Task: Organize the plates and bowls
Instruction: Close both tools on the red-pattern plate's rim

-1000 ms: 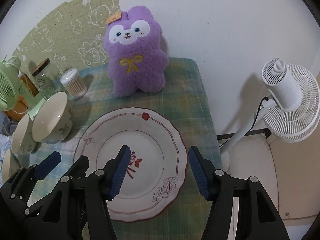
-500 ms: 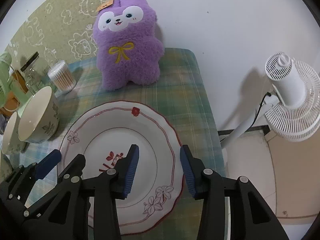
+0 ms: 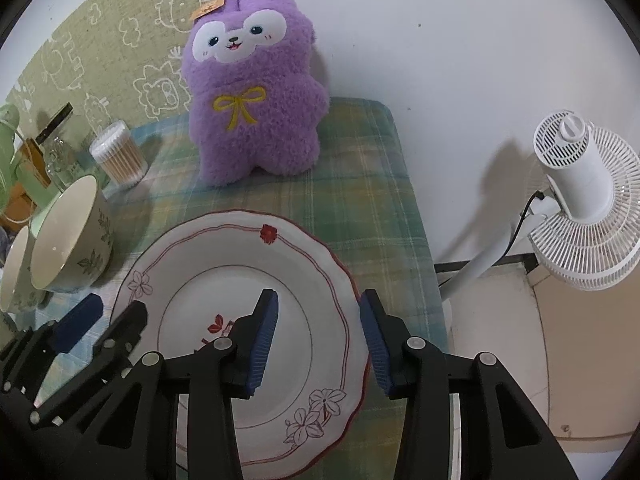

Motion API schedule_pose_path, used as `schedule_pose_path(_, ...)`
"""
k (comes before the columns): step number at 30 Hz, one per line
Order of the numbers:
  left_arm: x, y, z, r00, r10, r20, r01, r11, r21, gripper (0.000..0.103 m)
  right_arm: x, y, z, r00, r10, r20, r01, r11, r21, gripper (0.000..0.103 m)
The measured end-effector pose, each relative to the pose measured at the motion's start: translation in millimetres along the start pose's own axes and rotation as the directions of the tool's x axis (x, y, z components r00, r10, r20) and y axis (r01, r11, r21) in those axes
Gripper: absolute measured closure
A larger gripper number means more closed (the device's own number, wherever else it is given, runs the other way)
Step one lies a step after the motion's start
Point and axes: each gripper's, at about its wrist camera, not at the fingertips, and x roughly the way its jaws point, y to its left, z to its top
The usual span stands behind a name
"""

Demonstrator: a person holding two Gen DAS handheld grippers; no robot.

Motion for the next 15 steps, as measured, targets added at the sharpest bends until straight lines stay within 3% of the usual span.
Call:
schedule_pose_path(10, 15, -3, -3, 0.999, -0.014, -0.042, 0.014, 1.000, -0.001, 0.064, 3, 5, 3, 0.999, -0.030, 0.022, 0.031, 0.999, -0.043, 0.057)
schedule_pose_path(15, 17, -4, -4, 0.999, -0.004, -0.045, 0.004, 1.000, 0.007, 0.064, 10, -2, 3, 0.999, -0.034, -0.009, 0.034, 0.999, -0.027, 0.057)
